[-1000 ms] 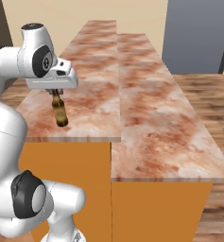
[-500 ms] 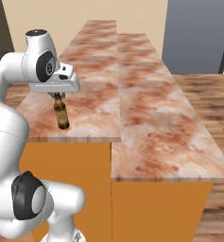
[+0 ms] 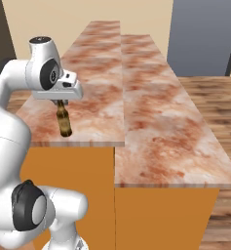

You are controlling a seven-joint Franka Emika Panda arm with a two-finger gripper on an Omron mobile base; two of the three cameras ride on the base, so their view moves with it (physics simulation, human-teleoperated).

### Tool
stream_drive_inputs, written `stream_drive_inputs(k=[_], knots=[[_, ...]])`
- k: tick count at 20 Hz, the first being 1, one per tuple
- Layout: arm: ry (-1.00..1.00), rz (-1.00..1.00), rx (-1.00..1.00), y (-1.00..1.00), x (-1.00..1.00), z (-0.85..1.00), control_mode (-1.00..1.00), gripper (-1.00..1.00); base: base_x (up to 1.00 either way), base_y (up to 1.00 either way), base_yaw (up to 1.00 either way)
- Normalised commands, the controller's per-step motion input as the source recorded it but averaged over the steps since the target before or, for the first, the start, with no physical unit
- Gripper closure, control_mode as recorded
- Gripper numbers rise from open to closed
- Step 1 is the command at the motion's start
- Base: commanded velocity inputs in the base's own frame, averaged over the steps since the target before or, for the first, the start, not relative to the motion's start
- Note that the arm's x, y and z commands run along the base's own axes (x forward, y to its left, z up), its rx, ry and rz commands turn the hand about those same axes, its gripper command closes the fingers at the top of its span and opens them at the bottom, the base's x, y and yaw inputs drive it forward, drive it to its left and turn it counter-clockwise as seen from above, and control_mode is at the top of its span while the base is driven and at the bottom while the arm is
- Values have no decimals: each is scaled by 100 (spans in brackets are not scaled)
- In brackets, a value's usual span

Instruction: Move the drinks to the dining counter.

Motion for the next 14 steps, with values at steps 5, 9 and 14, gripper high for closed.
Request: stream_drive_inputs(k=[5,9,14], knots=[[0,0,1,1,7,-21,-100,100,0,0,0],[0,0,0,2,10,-15,-100,100,0,0,0],[0,0,0,4,12,-6,-100,100,0,0,0]])
